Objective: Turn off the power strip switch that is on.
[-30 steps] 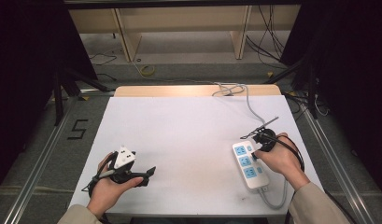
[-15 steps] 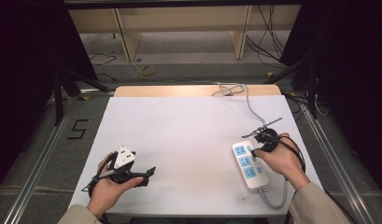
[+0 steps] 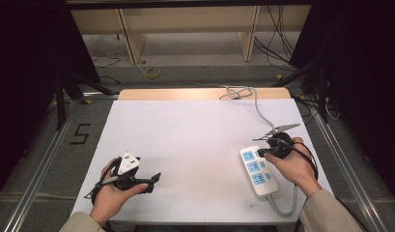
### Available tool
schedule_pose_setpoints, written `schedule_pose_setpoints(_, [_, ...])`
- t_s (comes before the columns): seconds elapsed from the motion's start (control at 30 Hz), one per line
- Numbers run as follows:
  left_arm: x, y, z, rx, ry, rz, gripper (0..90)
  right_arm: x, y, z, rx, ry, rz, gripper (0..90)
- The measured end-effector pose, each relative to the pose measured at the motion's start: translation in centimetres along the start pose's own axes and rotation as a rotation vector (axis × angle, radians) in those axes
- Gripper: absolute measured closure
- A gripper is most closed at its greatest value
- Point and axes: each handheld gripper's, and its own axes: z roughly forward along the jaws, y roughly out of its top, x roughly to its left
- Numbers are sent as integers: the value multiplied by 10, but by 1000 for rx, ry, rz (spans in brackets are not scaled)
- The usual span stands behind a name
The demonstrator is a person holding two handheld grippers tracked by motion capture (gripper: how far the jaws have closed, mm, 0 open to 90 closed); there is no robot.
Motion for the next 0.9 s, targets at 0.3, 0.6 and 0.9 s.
schedule_pose_setpoints(0.3, [0,0,0,1,-1,0,91,2,-7,-1,-79,31,-28,807])
schedule_pose_setpoints(0.6, [0,-1,0,0,-1,-6,91,10,-11,-3,-183,72,-68,654])
schedule_pose_setpoints(0.9, [-1,-1,0,5,-5,-5,91,12,-22,-7,-271,116,-72,516])
